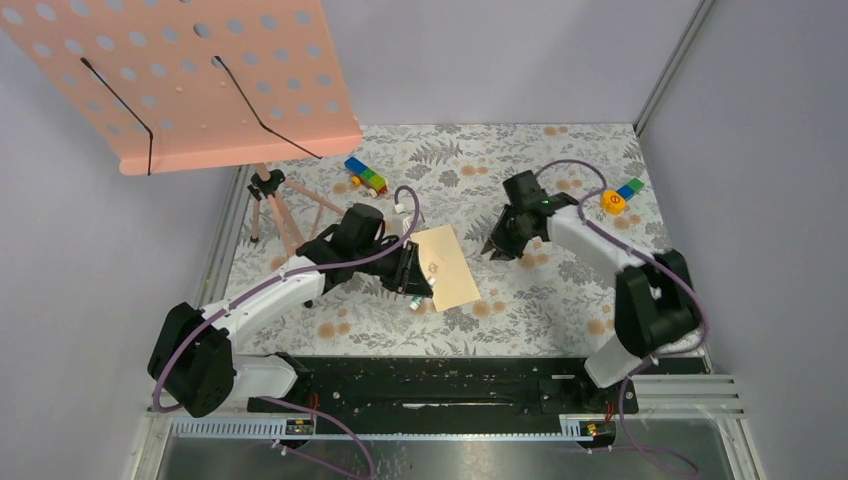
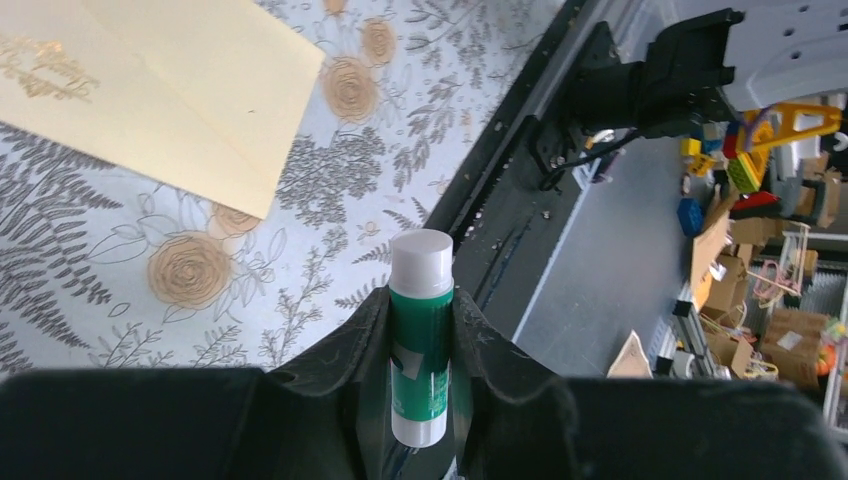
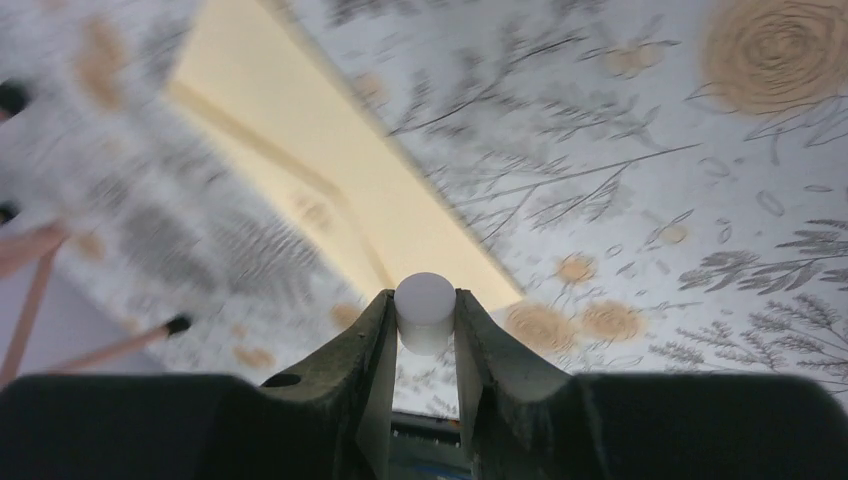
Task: Place the letter into the envelope and seal it
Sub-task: Pick up the solid glue cap from the center of the board, then close the solid glue cap on the solid glue.
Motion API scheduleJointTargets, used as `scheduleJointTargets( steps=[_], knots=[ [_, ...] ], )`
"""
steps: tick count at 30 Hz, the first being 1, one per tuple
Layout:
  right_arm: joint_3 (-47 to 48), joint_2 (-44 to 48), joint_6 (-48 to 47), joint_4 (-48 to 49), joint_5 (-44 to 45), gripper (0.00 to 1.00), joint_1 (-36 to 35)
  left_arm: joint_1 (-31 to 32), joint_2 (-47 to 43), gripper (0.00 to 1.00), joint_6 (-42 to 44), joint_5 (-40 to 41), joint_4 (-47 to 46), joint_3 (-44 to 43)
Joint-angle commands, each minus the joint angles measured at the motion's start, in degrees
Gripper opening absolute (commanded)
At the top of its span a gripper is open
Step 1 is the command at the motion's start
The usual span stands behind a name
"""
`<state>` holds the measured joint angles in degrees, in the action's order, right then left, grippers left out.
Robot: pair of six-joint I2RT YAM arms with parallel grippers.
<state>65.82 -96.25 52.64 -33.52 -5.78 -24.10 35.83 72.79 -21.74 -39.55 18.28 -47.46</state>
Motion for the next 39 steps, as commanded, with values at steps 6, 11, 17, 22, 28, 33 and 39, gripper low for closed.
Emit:
scheduleJointTargets(
  steps=[6, 11, 17, 22, 28, 33, 39],
  knots=[
    [-6.36, 26.15, -6.17, 17.16, -16.06, 0.27, -0.72, -0.3, -3.31, 0.0, -10.43, -11.71, -17.25, -3.03],
    [-9.74, 33.4, -1.61, 26.46, -17.33, 0.26, -3.15, -0.26, -2.34, 0.0, -20.87, -13.19, -29.65, -2.81],
    [-12.3, 35.22, 2.74, 32.92, -16.79, 0.27, -5.48, -0.25, -2.33, 0.0, -29.78, -12.51, -40.65, -1.67],
    [-12.63, 35.87, 3.16, 34.84, -18.33, 0.26, -6.22, -0.25, -1.85, 0.0, -32.33, -10.46, -42.83, -1.81],
    [-14.35, 37.25, 5.3, 36.76, -19.9, 0.27, -6.24, -0.24, -0.35, 0.0, -33.64, -11.18, -44.82, -1.9],
    [-17.37, 37.32, 9.44, 41.42, -21.61, 0.27, -6.22, -0.29, 0.07, 0.0, -32.96, -11.84, -44.02, -2.41],
    [-19.27, 37.7, 12.73, 45.21, -21.88, 0.27, -6.18, -0.28, 0.25, 0.0, -31.99, -11.94, -42.8, -2.68]
  ],
)
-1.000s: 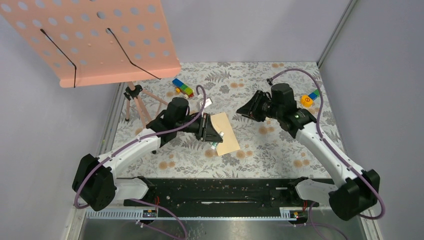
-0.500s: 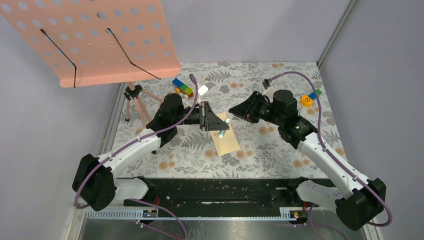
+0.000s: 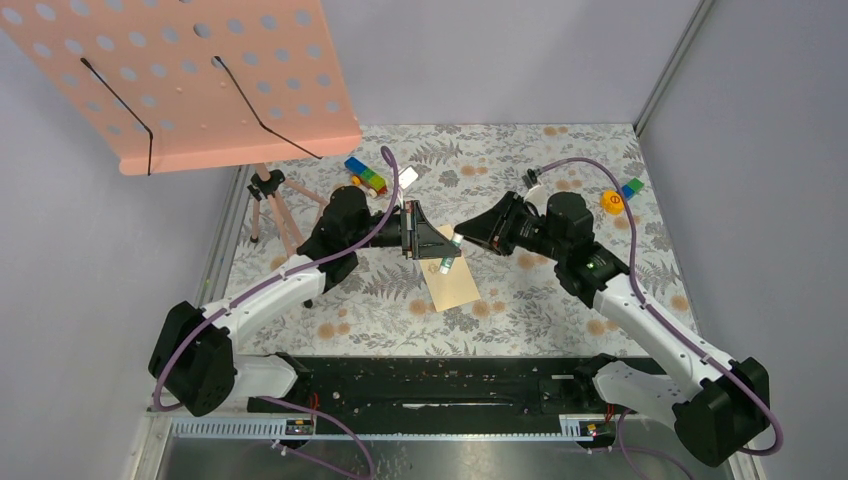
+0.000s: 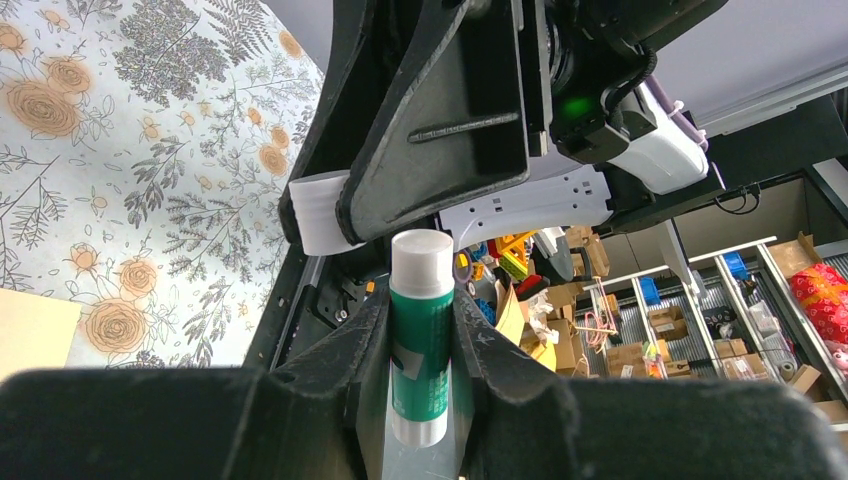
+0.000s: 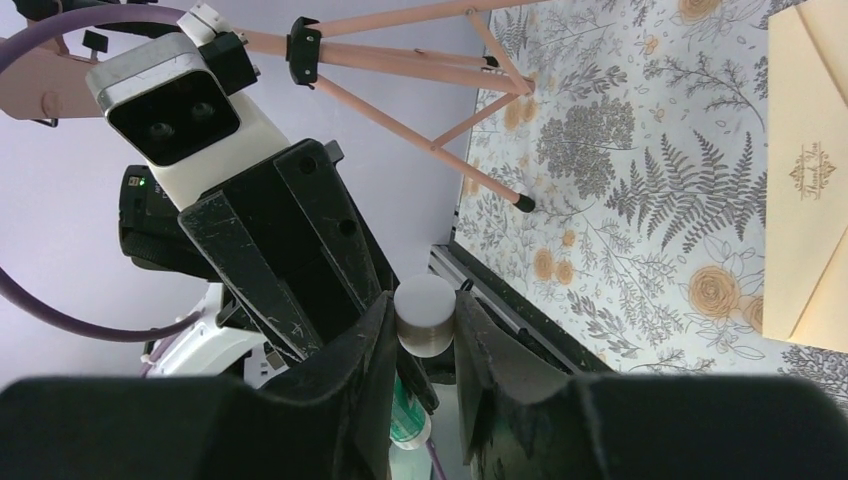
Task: Place the letter into the envelope and seal it
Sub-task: Close the solid glue cap on the solid glue.
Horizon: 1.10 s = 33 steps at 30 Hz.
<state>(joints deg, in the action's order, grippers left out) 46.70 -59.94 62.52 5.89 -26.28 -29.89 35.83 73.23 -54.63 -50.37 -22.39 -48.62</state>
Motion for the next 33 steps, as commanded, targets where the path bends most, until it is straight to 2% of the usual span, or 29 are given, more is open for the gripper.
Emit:
scheduleJointTargets(
  steps=[1, 10, 20, 33],
  knots=[
    [-0.3, 1.74, 2.94, 6.03, -1.06, 0.27, -0.42, -0.25, -0.17, 0.0, 0.92, -1.06, -2.21, -1.56],
    [-0.7, 3.28, 3.48, 6.04, 0.18, 0.28, -0.42, -0.39, -0.42, 0.0, 2.34, -1.62, -0.26, -1.65],
    [-0.93, 1.72, 2.61, 7.54, -4.75, 0.28, -0.43, -0.41, 0.16, 0.0, 2.14, -2.14, -0.73, -2.08],
    [-2.69, 3.05, -0.28, 7.24, -6.31, 0.28, -0.57, -0.9, 0.43, 0.0, 2.11, -1.43, -0.65, -2.51]
  ],
)
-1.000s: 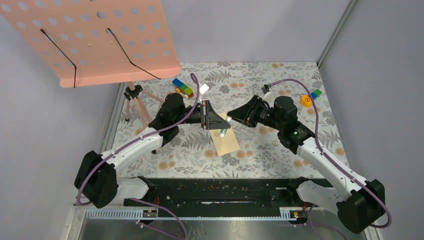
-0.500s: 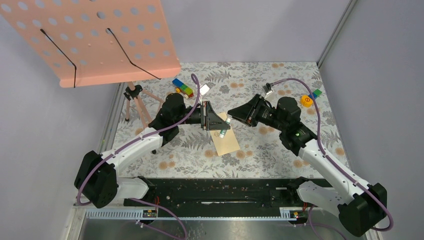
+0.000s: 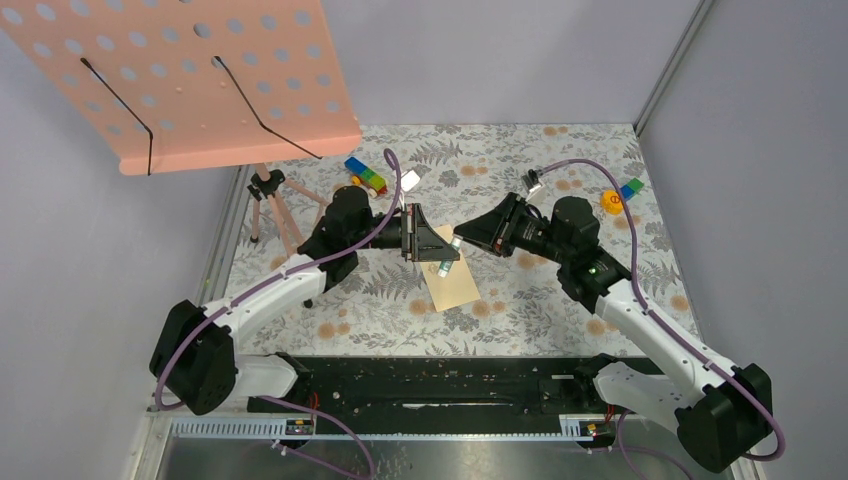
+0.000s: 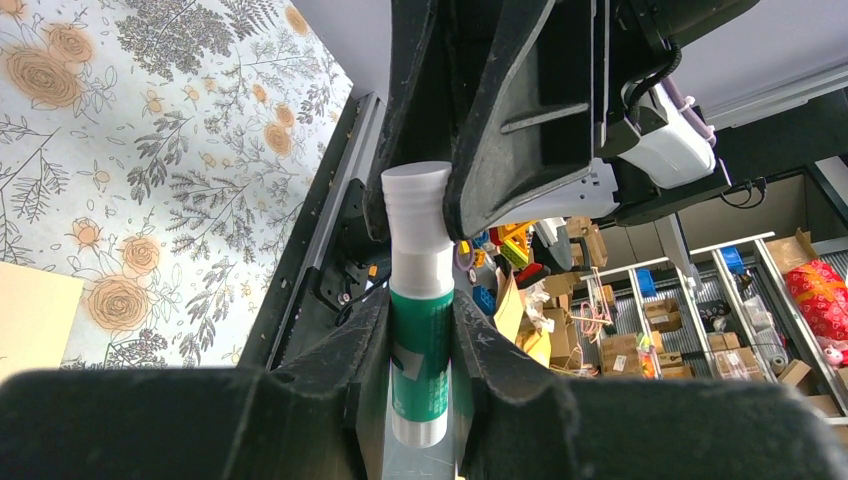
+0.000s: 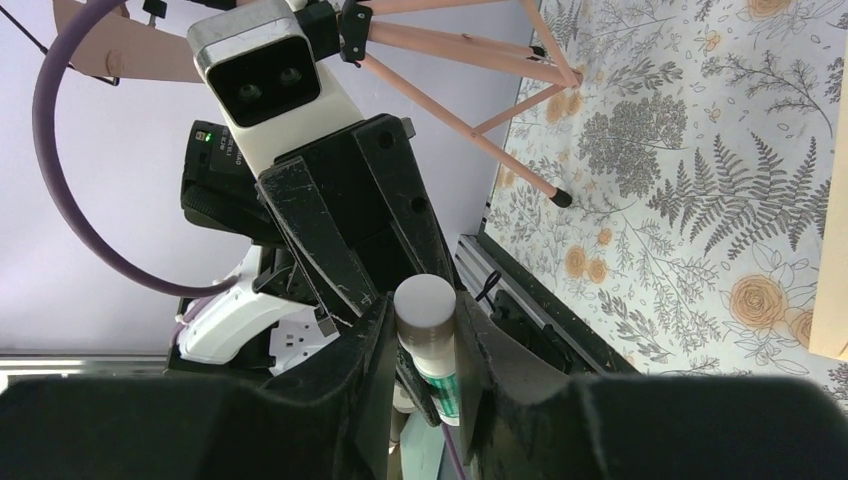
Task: Place the letter into the envelope and seal it
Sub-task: Close the solid glue cap on the solid glue.
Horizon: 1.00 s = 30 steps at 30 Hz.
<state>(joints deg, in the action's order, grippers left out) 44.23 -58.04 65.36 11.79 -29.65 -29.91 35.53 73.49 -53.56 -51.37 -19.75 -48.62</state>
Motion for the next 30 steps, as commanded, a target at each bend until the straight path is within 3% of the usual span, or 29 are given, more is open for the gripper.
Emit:
scheduleJointTargets(
  steps=[1, 10, 30],
  knots=[
    [-0.05, 1.23, -4.16, 0.44, -3.0, 0.28, -0.65, -0.66, 0.18, 0.0, 1.04, -0.47, -3.47, -2.53],
    [0.52, 1.54, -10.19, -5.22, -3.08, 0.28, -1.02, -0.84, 1.76, 0.0, -0.55, -0.4, -6.1, -3.41],
    [0.23, 1.66, -10.97, -6.24, -2.14, 0.26, -3.74, -0.95, 3.72, 0.0, -3.93, 1.86, -10.77, -2.61]
  ],
)
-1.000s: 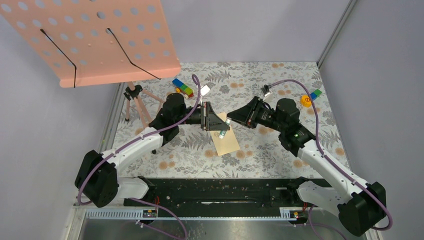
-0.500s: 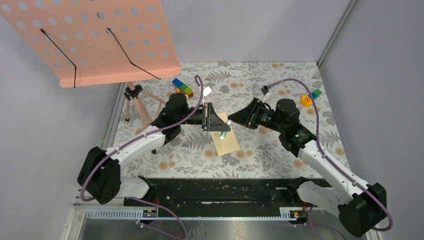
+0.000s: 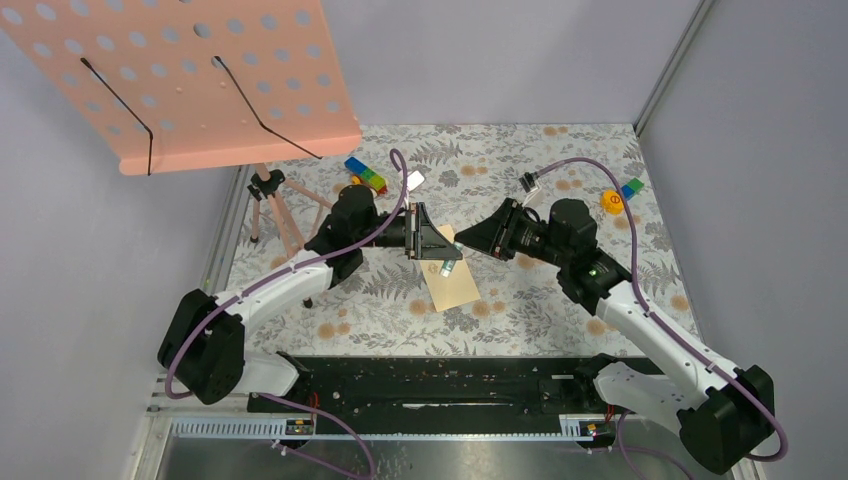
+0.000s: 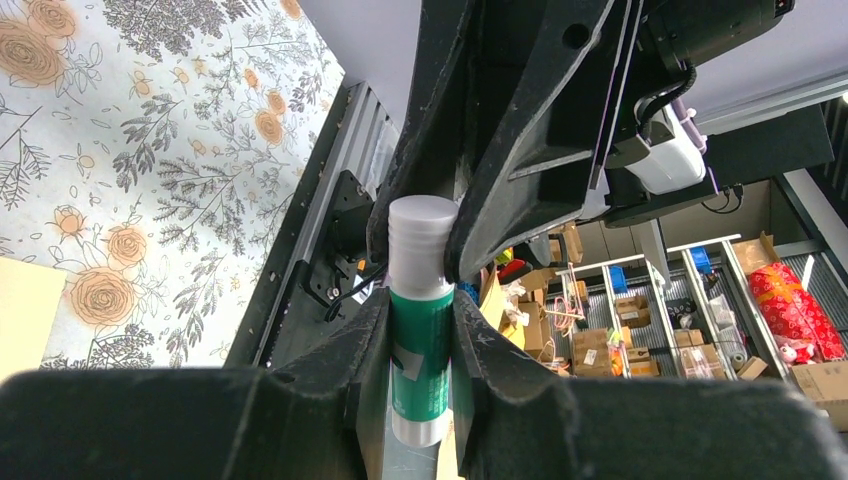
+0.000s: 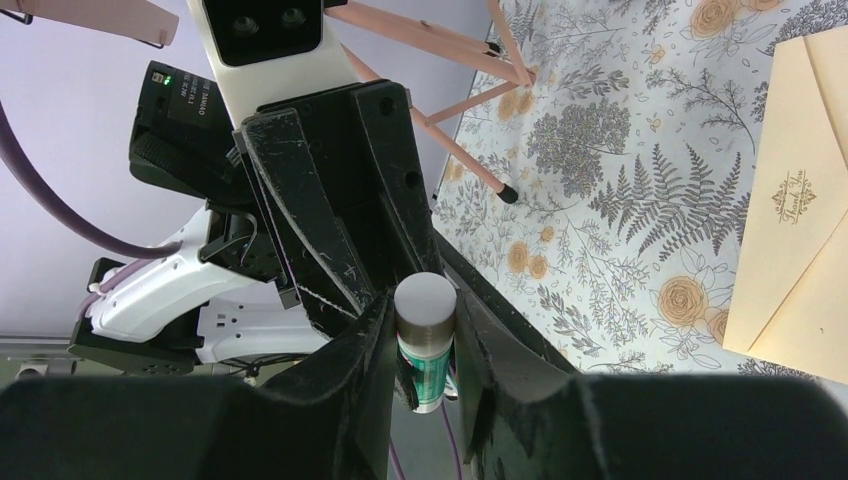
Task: Place the letter into the envelope and seal it
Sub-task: Close the solid glue cap on the solid glue.
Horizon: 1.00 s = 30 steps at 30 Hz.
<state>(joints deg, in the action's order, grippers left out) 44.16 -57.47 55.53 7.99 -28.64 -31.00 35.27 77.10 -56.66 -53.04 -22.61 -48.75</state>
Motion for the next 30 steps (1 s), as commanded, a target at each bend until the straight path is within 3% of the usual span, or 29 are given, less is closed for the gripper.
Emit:
scheduleJointTargets(
  steps=[1, 6, 11, 23, 30],
  knots=[
    [0.29, 1.12, -1.05, -2.57, -3.11, 0.25, -3.0, -0.69, 0.22, 0.0, -0.74, 3.64, -7.89, -2.49],
    [0.68, 0.29, -0.48, -3.13, -4.03, 0.24, -6.68, -0.68, 0.99, 0.0, 0.55, 3.38, -8.06, -3.86],
    [-0.68, 0.33, 1.58, -2.83, -1.3, 0.0, -10.03, -1.08, 1.52, 0.0, 2.56, 4.98, -5.7, -6.01],
    [-0.62, -0.18, 2.85, -2.34, 1.79, 0.0, -14.45, -3.5, 0.42, 0.0, 7.76, 9.79, 0.79, -9.15],
    [3.22, -5.88, 1.91, -0.43, -2.78, 0.0, -16.39, -5.3, 1.6, 0.0, 9.44, 10.9, 2.94, -10.87]
  ],
)
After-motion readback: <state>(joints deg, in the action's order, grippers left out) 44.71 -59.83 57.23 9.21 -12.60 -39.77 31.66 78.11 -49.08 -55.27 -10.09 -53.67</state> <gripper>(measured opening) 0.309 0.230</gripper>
